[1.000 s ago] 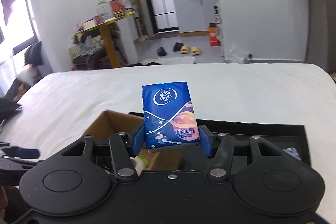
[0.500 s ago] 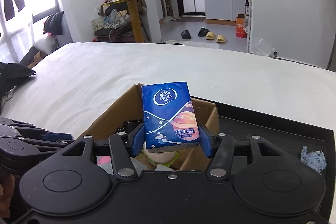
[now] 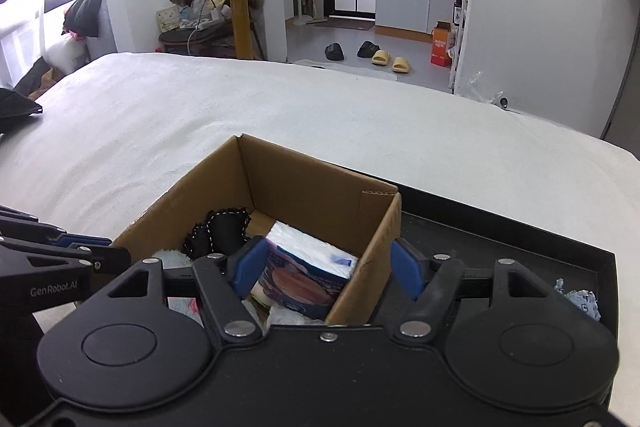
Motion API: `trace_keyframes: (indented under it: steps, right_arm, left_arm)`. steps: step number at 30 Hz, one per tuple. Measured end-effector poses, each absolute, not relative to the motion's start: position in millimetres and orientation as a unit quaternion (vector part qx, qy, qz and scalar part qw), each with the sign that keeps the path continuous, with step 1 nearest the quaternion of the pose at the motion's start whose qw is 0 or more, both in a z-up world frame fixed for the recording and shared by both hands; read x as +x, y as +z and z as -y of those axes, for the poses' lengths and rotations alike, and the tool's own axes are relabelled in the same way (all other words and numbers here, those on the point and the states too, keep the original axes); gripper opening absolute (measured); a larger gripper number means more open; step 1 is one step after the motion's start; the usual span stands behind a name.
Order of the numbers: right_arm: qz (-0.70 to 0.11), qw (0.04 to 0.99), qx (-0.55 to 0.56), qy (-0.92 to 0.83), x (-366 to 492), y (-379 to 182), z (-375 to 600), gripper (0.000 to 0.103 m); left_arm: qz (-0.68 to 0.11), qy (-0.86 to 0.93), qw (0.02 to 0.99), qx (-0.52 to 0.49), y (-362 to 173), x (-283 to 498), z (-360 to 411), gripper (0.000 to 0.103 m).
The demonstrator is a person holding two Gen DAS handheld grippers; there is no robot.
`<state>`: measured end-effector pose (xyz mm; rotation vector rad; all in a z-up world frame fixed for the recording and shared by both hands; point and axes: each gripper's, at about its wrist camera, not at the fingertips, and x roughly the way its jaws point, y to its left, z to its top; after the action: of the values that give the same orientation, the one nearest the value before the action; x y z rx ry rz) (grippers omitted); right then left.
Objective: Organize soft objects
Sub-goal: 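Open the right gripper and withdraw it from the box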
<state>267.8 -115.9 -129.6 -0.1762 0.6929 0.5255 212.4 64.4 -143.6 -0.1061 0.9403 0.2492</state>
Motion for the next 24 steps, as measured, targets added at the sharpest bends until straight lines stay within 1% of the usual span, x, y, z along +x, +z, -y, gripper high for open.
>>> trace_keyframes:
  steps: [5,10,13,15,22,24]
  right_arm:
    - [-0.334,0.913,-0.092,0.215,271,-130,121,0.064]
    - [-0.341,0.918,-0.069,0.19,276,-132,134,0.064]
    - [-0.347,0.918,-0.054,0.183,279,-133,142,0.064]
    - [-0.348,0.919,-0.047,0.18,279,-133,146,0.064]
    - [-0.359,0.92,-0.026,0.155,286,-138,164,0.064]
    - [-0.362,0.92,-0.022,0.148,289,-140,168,0.064]
  left_arm:
    - [-0.454,0.122,0.881,-0.051,-141,211,-65,0.013]
    - [-0.456,0.126,0.88,-0.046,-137,213,-63,0.013]
    - [-0.456,0.135,0.879,-0.036,-134,215,-60,0.016]
    - [-0.454,0.138,0.88,-0.03,-132,216,-57,0.022]
    - [-0.446,0.143,0.883,-0.004,-123,221,-47,0.034]
    - [-0.445,0.143,0.884,0.004,-122,223,-43,0.042]
